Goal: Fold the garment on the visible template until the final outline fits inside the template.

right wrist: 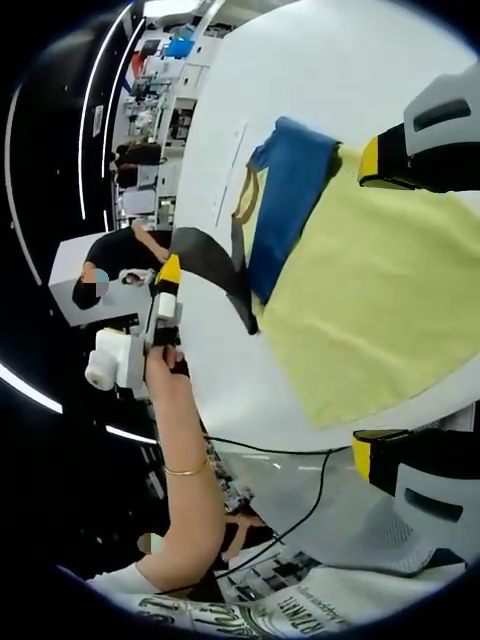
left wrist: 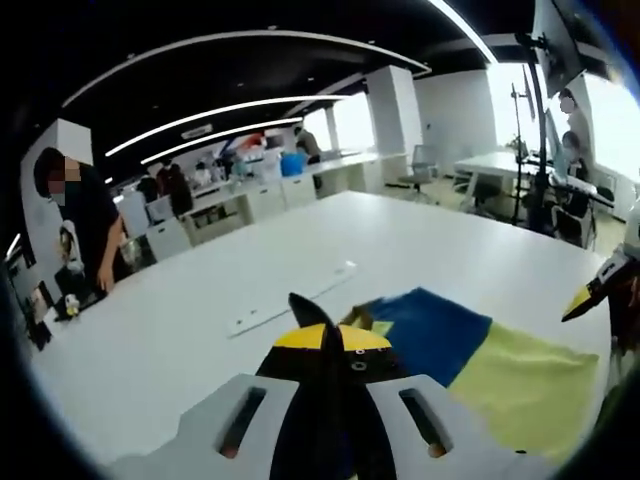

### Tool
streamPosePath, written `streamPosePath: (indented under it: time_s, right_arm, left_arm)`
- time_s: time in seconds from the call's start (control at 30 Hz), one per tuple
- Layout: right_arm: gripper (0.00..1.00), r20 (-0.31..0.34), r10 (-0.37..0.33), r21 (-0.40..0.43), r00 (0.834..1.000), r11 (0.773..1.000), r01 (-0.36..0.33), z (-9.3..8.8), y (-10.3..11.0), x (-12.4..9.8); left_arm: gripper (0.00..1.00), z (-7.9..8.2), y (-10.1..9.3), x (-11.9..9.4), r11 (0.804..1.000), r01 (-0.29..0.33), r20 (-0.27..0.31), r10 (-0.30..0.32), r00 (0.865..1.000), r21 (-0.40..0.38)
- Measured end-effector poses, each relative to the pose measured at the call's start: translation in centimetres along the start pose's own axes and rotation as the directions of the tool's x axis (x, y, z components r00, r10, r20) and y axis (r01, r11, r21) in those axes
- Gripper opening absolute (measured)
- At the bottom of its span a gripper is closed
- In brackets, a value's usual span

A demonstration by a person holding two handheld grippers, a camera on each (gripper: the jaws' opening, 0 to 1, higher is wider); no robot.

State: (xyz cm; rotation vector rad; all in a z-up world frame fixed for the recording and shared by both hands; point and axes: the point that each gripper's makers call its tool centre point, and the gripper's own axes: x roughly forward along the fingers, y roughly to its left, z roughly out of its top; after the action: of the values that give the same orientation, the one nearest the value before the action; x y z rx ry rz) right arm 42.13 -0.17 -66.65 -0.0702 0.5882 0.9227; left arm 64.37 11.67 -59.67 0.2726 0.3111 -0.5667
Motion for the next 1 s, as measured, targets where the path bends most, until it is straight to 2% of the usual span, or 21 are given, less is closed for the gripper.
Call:
streamPosePath:
  time_s: [0.53,0.7,1.0]
  right_arm:
    - [0.99,-0.001,-0.020,0.014,1.000,1.000,0.020,-0.7,-0.3,-0.4]
    - [0.99,0.002,-0.026,0.021,1.000,0.999,0.026,-0.9,-0.4,-0.5]
    - [0.99,-0.005,-0.034,0.031,0.999,0.999,0.034,-1.4,-0.5,-0.6]
  left_arm:
    - [0.00,1.8,-3.5,2.8,0.998,0.057,0.024,-0.057,0.998,-0.004]
    - [0.00,2.1,-4.8,3.7,0.996,0.083,0.022,-0.084,0.996,0.043]
    - [0.00,2.6,-6.9,4.8,0.991,0.124,0.025,-0.125,0.992,0.047]
